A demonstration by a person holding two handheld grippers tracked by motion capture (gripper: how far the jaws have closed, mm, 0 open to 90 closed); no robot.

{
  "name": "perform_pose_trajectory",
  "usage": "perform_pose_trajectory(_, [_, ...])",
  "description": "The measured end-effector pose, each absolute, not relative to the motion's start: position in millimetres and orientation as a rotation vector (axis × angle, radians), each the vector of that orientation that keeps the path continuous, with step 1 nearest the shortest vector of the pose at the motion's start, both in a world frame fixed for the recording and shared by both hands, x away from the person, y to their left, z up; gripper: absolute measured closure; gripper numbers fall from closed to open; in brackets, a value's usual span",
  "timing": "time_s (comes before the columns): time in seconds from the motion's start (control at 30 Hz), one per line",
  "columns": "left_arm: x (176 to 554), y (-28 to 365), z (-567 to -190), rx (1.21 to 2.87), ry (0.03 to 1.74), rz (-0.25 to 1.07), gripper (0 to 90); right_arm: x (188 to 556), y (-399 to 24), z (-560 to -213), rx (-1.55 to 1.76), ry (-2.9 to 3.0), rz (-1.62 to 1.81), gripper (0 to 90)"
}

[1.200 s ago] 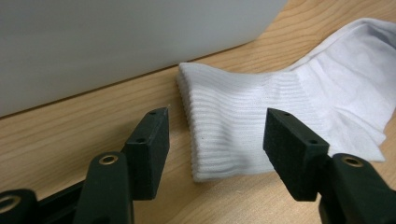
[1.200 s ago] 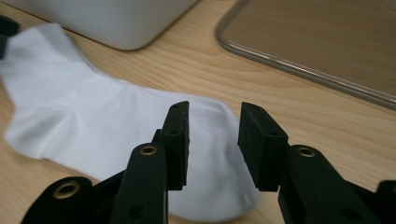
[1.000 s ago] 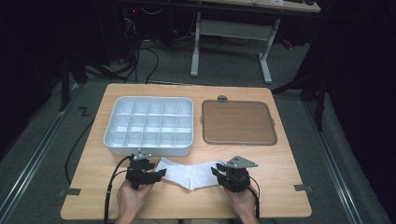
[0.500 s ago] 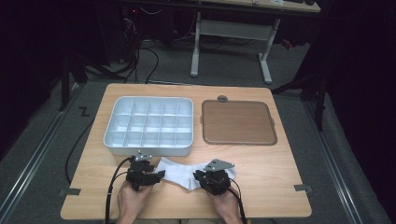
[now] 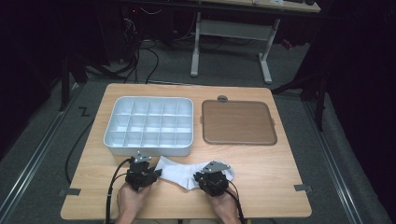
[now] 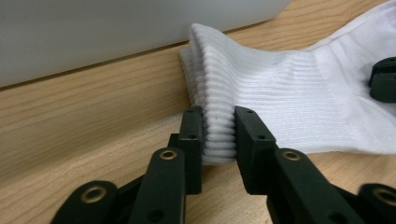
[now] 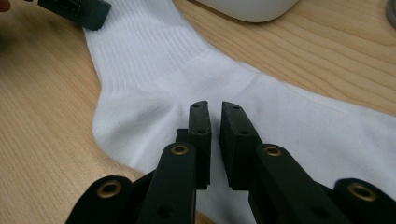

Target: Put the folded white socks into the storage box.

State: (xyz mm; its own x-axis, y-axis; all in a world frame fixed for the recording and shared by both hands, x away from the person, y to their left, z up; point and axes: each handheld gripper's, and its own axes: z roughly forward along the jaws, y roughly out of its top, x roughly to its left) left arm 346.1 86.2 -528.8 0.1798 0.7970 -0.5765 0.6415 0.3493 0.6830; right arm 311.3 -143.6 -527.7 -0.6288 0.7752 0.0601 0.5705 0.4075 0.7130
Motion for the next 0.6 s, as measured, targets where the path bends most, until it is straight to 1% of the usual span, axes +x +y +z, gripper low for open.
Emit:
perform_pose_trajectory(0.23, [345.0,87.2,-527.9,1.356,1.511,0.147,79.0,308.6,-142.7,-528.6,1.161,2.380,1.032,83.6])
perform_pose_trajectory(0.6, [341.5,96.1,-515.5,1.297,1.478,0.070,80.4,307.4,-142.2,-528.7,1.151,2.378,1.021,83.8])
